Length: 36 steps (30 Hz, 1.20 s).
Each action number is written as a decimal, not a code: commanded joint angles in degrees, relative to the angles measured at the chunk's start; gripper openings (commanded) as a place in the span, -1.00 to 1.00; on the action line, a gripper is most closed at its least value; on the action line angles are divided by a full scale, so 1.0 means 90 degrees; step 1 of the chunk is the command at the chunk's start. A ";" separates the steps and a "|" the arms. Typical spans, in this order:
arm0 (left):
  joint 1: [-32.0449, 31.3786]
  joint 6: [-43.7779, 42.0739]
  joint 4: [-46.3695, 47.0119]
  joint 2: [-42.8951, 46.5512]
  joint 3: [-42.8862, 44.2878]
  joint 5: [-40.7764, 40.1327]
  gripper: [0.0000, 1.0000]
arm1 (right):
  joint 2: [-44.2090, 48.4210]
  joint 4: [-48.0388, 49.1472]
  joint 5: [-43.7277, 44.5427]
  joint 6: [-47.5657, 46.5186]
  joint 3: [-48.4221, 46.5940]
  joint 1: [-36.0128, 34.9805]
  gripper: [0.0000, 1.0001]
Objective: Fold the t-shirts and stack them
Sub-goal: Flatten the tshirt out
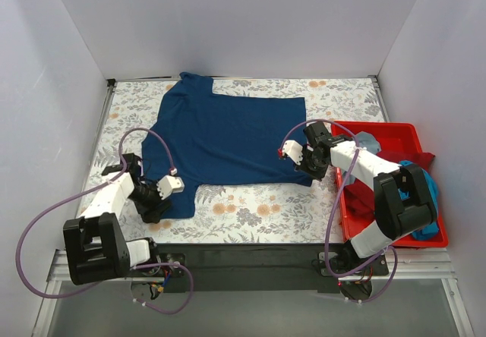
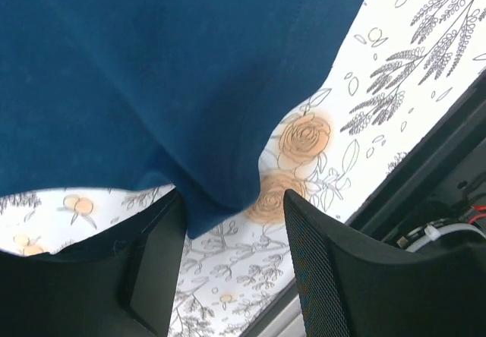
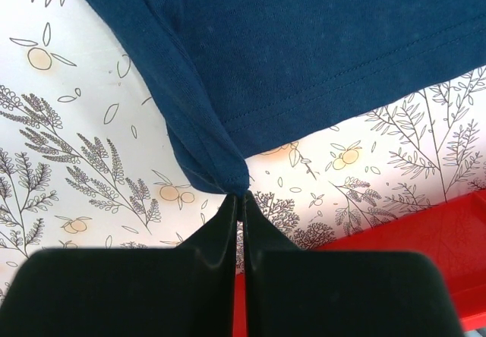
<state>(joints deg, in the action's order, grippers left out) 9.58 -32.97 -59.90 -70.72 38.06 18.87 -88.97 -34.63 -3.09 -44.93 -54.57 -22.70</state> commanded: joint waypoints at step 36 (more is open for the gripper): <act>0.2714 0.6621 0.3597 0.0903 0.6220 0.0815 -1.00 | 0.1300 0.0898 0.1330 0.0529 -0.5617 0.0032 -0.97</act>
<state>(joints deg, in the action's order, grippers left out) 32.14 18.68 -38.20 -72.05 93.86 29.80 -83.42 -32.18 4.54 -41.78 -102.24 -23.07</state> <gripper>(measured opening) 0.031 0.023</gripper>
